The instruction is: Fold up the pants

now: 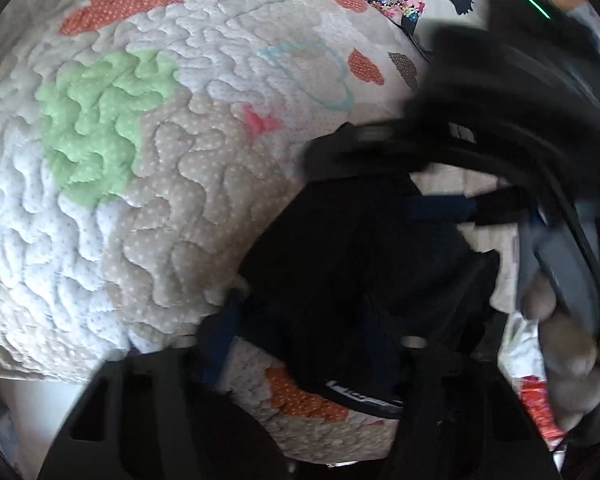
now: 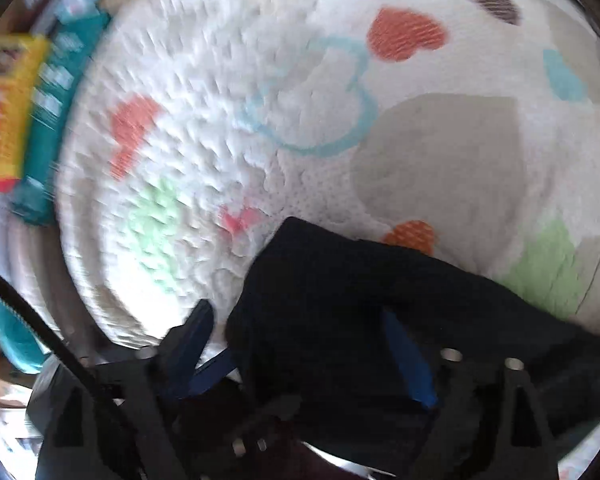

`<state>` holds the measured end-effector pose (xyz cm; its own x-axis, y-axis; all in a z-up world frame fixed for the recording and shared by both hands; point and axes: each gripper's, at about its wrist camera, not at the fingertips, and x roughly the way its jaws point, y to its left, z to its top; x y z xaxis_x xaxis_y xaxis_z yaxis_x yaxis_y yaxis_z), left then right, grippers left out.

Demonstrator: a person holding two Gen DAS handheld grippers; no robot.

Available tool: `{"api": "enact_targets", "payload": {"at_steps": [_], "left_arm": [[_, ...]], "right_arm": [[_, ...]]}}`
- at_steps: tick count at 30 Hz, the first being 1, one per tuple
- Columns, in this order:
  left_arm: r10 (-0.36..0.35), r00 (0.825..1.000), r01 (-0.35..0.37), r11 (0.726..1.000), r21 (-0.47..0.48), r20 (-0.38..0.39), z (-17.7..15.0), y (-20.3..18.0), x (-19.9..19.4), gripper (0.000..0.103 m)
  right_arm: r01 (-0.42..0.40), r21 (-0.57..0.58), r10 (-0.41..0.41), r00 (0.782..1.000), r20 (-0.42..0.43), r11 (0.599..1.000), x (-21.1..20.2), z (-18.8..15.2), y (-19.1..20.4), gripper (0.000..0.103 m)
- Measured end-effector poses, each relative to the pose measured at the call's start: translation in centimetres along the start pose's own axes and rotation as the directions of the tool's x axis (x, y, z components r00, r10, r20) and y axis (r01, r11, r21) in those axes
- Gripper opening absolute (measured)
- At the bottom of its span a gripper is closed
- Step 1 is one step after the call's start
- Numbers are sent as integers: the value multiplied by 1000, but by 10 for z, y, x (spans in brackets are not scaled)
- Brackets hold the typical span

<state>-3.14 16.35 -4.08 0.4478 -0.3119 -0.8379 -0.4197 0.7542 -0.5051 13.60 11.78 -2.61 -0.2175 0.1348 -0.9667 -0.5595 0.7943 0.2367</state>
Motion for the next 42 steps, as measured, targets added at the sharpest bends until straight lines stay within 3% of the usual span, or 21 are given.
{"api": "enact_targets", "payload": {"at_steps": [2, 4, 8, 10, 11, 13, 15, 17, 22, 27, 29, 31, 34, 38, 42], "left_arm": [[-12, 1000, 11, 1000, 25, 6, -2, -3, 1, 29], [-15, 1000, 14, 999, 47, 16, -3, -6, 1, 26], [-24, 998, 18, 994, 105, 64, -8, -18, -4, 21], [-64, 994, 52, 989, 139, 86, -12, -23, -12, 21], [-80, 992, 65, 987, 149, 98, -15, -25, -17, 21], [-119, 987, 103, 984, 146, 103, -20, -30, -26, 17], [-162, 982, 146, 978, 151, 102, -25, -40, -33, 16], [-198, 976, 180, 969, 171, 95, -31, -55, -39, 14], [-211, 975, 184, 944, 275, 73, -55, -111, -45, 14], [-242, 968, 222, 945, 239, 60, -59, -122, -46, 15], [-243, 968, 223, 949, 221, 66, -57, -110, -49, 28], [-216, 972, 193, 955, 223, 87, -57, -99, -54, 39], [-203, 972, 163, 944, 286, 116, -61, -98, -65, 39], [-245, 955, 170, 914, 368, 169, -61, -98, -87, 44], [-208, 951, 121, 931, 345, 230, -50, -80, -89, 52]], "right_arm": [[133, -50, -136, 987, -80, 990, 17, 10, 19, 96], [236, -100, -247, 962, -118, 967, 30, 14, 33, 97], [348, -167, -360, 932, -46, 922, 33, 3, 54, 92], [366, -172, -370, 929, 6, 915, 23, -7, 52, 68], [349, -169, -349, 937, 32, 922, 14, -14, 48, 64], [295, -147, -285, 955, 81, 944, -6, -29, 36, 43], [218, -127, -200, 970, 136, 968, -29, -49, 18, 35], [175, -102, -155, 972, 178, 979, -46, -66, 2, 27], [41, -19, -34, 953, 301, 999, -85, -117, -56, 24], [-71, 67, 41, 926, 376, 995, -104, -148, -98, 23], [-109, 77, 70, 918, 391, 991, -105, -154, -109, 22], [-114, 69, 77, 912, 403, 991, -106, -157, -109, 22], [-111, 50, 81, 906, 415, 993, -106, -155, -103, 22], [-101, 41, 74, 904, 421, 994, -106, -152, -99, 22], [-99, 38, 74, 907, 415, 994, -104, -150, -100, 22]]}}
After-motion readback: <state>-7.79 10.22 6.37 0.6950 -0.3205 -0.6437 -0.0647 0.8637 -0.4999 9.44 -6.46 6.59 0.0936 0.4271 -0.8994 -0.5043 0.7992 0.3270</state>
